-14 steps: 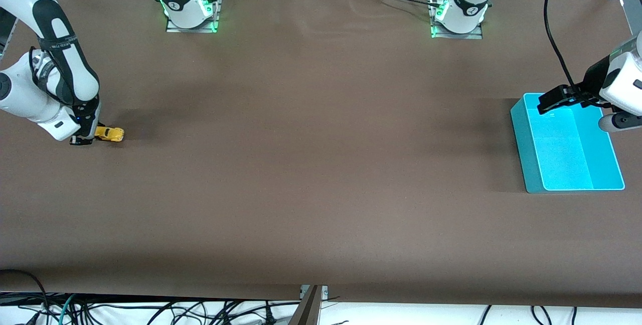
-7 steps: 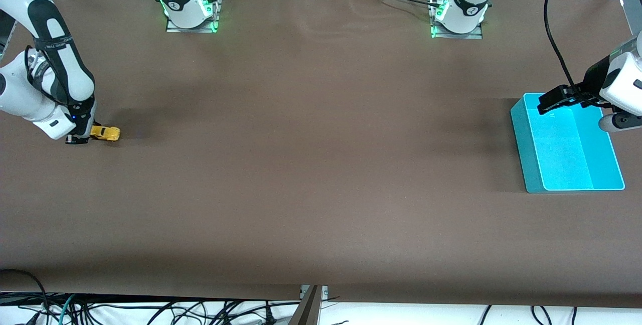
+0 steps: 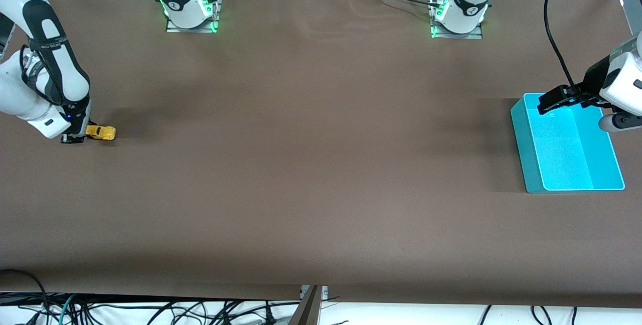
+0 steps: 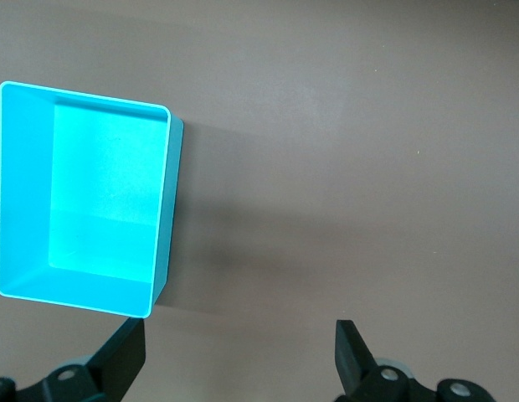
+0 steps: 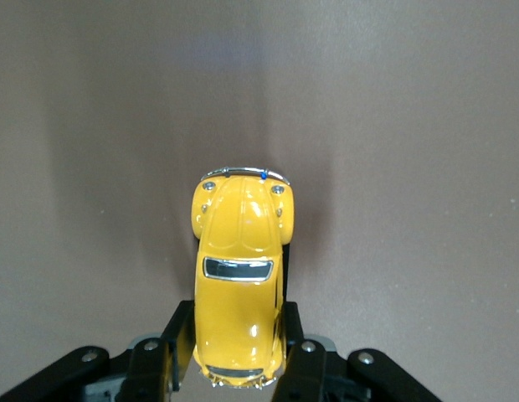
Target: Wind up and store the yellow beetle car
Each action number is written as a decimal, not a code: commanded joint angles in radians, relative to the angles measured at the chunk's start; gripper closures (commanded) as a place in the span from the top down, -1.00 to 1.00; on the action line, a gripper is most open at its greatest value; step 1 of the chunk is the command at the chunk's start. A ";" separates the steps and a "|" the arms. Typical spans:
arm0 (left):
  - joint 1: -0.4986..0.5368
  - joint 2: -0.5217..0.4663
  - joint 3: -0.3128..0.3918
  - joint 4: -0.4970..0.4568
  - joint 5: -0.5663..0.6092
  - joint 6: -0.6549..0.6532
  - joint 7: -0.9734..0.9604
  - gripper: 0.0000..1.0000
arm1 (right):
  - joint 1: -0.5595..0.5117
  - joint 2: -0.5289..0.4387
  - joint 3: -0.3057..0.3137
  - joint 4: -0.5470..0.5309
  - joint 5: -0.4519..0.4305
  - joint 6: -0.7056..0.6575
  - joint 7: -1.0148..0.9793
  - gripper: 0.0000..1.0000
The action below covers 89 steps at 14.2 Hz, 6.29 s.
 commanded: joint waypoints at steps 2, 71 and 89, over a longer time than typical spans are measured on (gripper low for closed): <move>0.010 -0.012 -0.006 -0.012 -0.020 0.012 0.010 1.00 | -0.046 0.047 0.011 0.040 0.013 0.006 -0.061 -0.11; -0.004 0.024 -0.202 0.046 -0.107 -0.006 0.277 1.00 | 0.322 -0.290 0.184 0.701 -0.055 -1.083 2.001 1.00; -0.648 0.606 -0.208 0.042 0.342 0.822 0.295 1.00 | 0.287 -0.318 0.184 0.680 -0.053 -1.066 2.051 1.00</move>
